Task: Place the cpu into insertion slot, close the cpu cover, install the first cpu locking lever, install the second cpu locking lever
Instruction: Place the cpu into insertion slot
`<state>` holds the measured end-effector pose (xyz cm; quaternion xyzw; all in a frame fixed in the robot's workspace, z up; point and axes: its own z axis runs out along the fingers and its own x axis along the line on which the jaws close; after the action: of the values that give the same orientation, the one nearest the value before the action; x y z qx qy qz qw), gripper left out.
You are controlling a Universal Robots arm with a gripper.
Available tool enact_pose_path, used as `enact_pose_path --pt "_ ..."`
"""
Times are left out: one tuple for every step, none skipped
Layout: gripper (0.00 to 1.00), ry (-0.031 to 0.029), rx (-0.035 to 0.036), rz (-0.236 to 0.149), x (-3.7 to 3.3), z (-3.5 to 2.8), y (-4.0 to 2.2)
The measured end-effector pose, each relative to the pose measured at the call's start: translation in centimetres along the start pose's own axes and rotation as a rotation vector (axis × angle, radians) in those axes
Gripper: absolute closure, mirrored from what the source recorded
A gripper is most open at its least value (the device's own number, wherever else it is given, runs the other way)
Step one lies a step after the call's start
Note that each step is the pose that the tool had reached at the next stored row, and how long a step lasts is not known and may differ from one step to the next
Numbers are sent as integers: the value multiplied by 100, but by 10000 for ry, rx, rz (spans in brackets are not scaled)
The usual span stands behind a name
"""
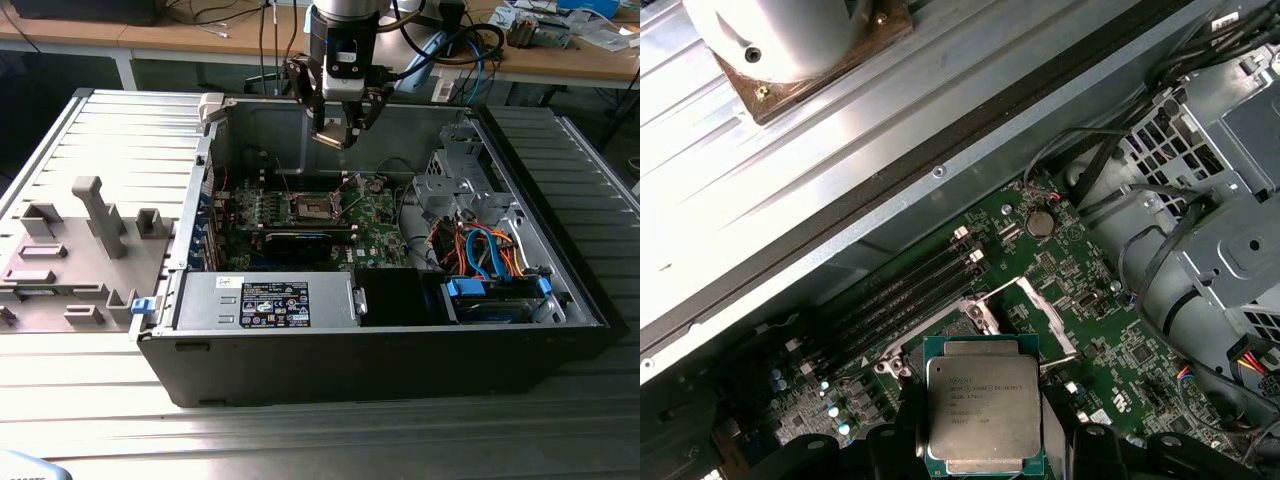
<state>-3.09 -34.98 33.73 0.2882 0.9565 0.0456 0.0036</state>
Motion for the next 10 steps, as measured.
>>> enact_pose_path --pt "45 0 0 2 0 0 0" --pt "45 -1 0 5 0 0 0" --pt "45 -1 0 7 0 0 0" --pt "45 -1 0 14 0 1 0" --pt "45 -1 -1 17 0 1 0" --pt "45 -11 -2 129 0 3 0" --pt "45 -22 -5 249 0 5 0" --pt "45 -23 -5 253 0 5 -1" --pt "45 -23 -4 256 0 5 0" --pt "45 -23 -5 261 0 5 0"
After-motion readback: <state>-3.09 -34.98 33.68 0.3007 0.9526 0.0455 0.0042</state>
